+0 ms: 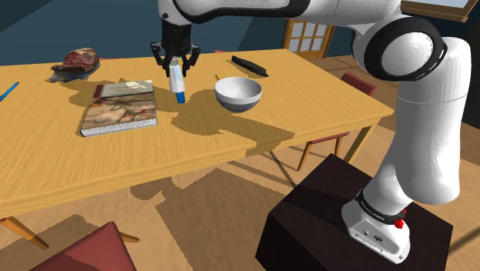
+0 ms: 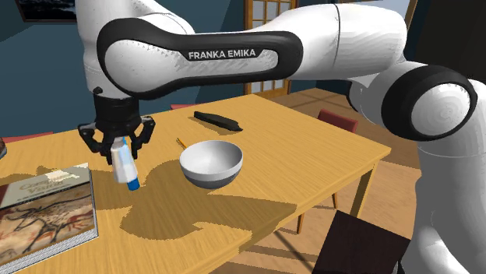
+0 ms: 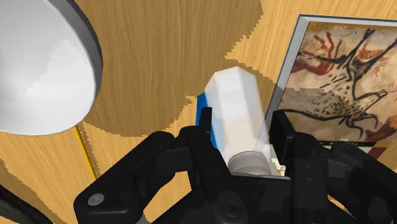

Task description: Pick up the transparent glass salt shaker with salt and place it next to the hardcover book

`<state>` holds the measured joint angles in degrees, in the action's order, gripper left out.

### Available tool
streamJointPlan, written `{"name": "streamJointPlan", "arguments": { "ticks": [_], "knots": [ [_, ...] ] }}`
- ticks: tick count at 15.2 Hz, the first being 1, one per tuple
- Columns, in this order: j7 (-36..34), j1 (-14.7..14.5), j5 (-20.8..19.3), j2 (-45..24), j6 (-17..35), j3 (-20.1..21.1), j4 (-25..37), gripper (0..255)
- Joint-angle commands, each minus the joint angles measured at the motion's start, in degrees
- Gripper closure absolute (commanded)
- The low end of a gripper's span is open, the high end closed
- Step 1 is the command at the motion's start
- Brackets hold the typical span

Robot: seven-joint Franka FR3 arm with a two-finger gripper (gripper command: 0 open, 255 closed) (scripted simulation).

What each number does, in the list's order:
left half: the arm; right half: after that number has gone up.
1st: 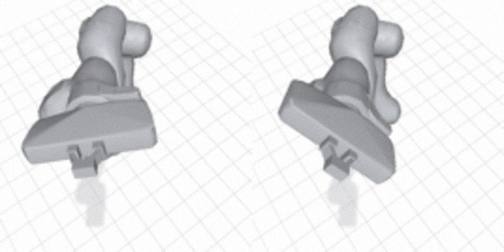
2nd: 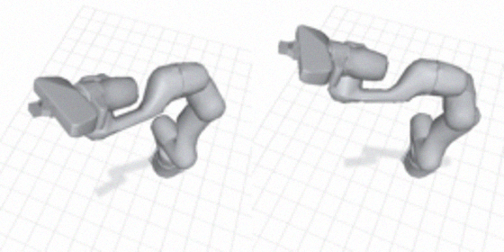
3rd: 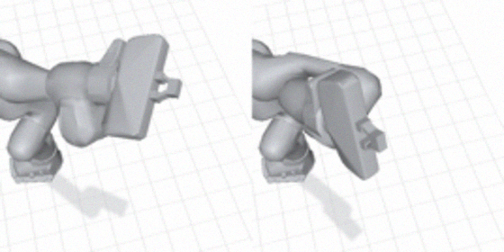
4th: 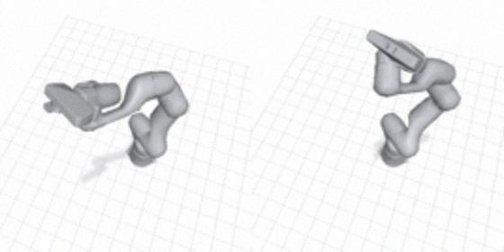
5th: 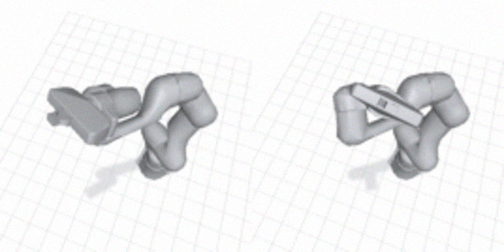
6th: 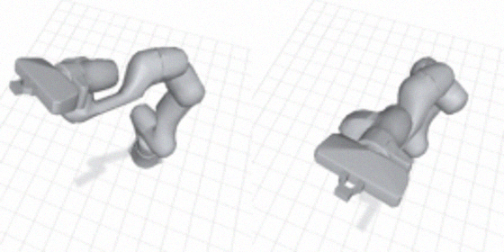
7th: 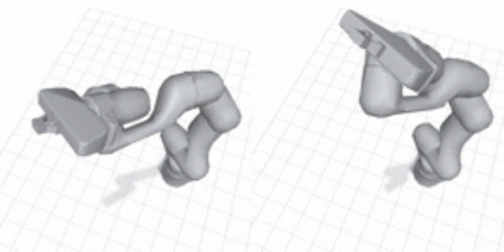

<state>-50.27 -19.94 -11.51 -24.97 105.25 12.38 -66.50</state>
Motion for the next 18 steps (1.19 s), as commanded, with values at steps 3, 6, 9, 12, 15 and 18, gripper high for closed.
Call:
{"name": "streamJointPlan", "arguments": {
  "ticks": [3, 6, 9, 12, 15, 18],
  "knots": [
    [-1.0, -0.4, -0.4, -0.5, 2.4, 0.0, -1.9, 255],
    [-1.3, -0.1, -0.4, 0.0, 5.0, 0.0, -5.0, 255],
    [-1.6, 0.1, -0.5, 0.3, 7.4, -0.1, -7.8, 255],
    [-1.9, 0.3, -0.6, 0.4, 9.8, -0.1, -10.3, 255],
    [-2.2, 0.4, -0.7, 0.4, 12.1, -0.2, -12.6, 255],
    [-2.3, 0.4, -0.8, 0.4, 12.9, -0.2, -13.4, 255]
  ]
}}
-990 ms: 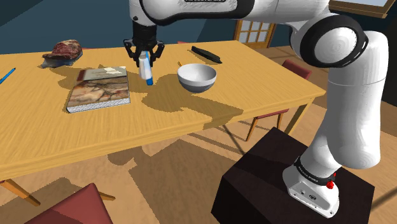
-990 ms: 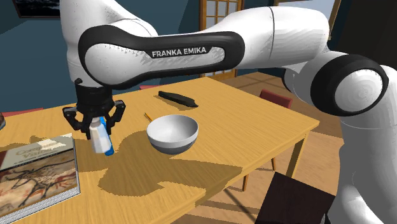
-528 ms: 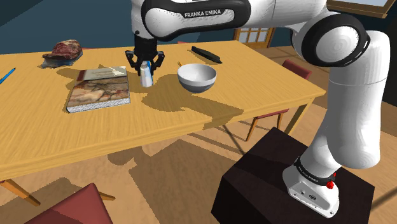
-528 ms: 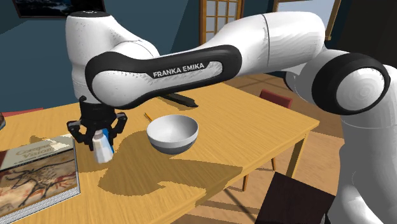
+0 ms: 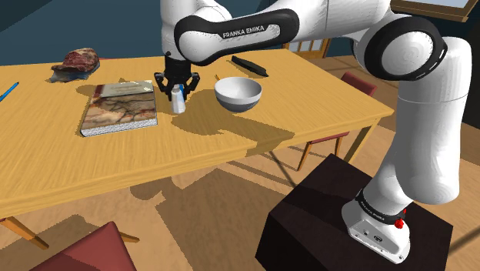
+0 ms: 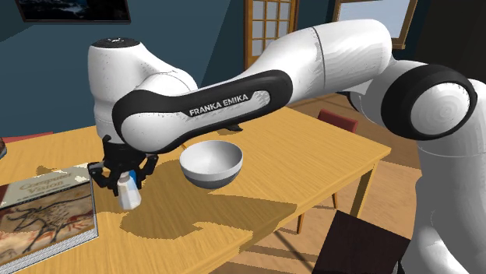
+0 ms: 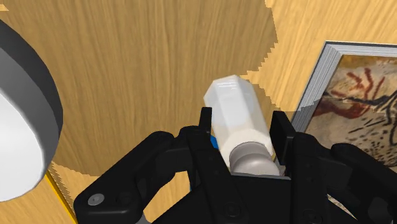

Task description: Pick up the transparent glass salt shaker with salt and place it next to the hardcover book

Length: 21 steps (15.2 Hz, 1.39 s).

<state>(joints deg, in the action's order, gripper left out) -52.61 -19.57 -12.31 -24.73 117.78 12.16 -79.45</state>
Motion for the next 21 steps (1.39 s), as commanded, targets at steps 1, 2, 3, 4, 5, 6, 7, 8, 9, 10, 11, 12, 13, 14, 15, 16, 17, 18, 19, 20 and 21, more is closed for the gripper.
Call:
{"name": "streamJointPlan", "arguments": {
  "ticks": [1, 2, 3, 4, 5, 6, 7, 8, 9, 10, 11, 12, 13, 14, 15, 16, 17, 18, 19, 20, 21],
  "knots": [
    [0.0, 0.1, 0.0, 0.1, 0.3, 0.0, -0.4, 255],
    [0.0, 0.1, 0.0, 0.1, 0.3, 0.0, -0.4, 255],
    [0.0, 0.1, 0.0, 0.1, 0.3, 0.0, -0.4, 255],
    [0.0, 0.1, 0.0, 0.1, 0.3, 0.0, -0.4, 255],
    [0.0, 0.1, 0.0, 0.1, 0.3, 0.0, -0.4, 255],
    [0.0, 0.1, 0.0, 0.1, 0.3, 0.0, -0.4, 255],
    [0.0, 0.1, 0.0, 0.1, 0.3, 0.0, -0.4, 0],
    [0.0, 0.1, 0.0, 0.1, 0.3, 0.0, -0.4, 0],
    [0.0, 0.1, 0.0, 0.1, 0.3, 0.0, -0.4, 0],
    [0.0, 0.1, 0.0, 0.1, 0.3, 0.0, -0.4, 0],
    [0.0, 0.1, 0.0, 0.1, 0.3, 0.0, -0.4, 0],
    [0.0, 0.1, 0.0, 0.1, 0.3, 0.0, -0.4, 0],
    [0.1, 0.0, 0.2, 0.9, -1.1, 0.1, 0.2, 0],
    [0.3, 0.0, 0.4, 1.7, -2.6, 0.2, 1.0, 0],
    [0.4, -0.1, 0.6, 2.3, -4.1, 0.3, 1.8, 0],
    [0.5, -0.1, 0.7, 2.8, -5.3, 0.4, 2.6, 0],
    [0.5, -0.1, 0.7, 2.8, -5.3, 0.4, 2.6, 0],
    [0.5, -0.1, 0.7, 2.8, -5.3, 0.4, 2.6, 0],
    [0.5, -0.1, 0.7, 2.8, -5.3, 0.4, 2.6, 0],
    [0.5, -0.1, 0.7, 2.8, -5.3, 0.4, 2.6, 0],
    [0.5, -0.1, 0.7, 2.8, -5.3, 0.4, 2.6, 0]
  ]
}}
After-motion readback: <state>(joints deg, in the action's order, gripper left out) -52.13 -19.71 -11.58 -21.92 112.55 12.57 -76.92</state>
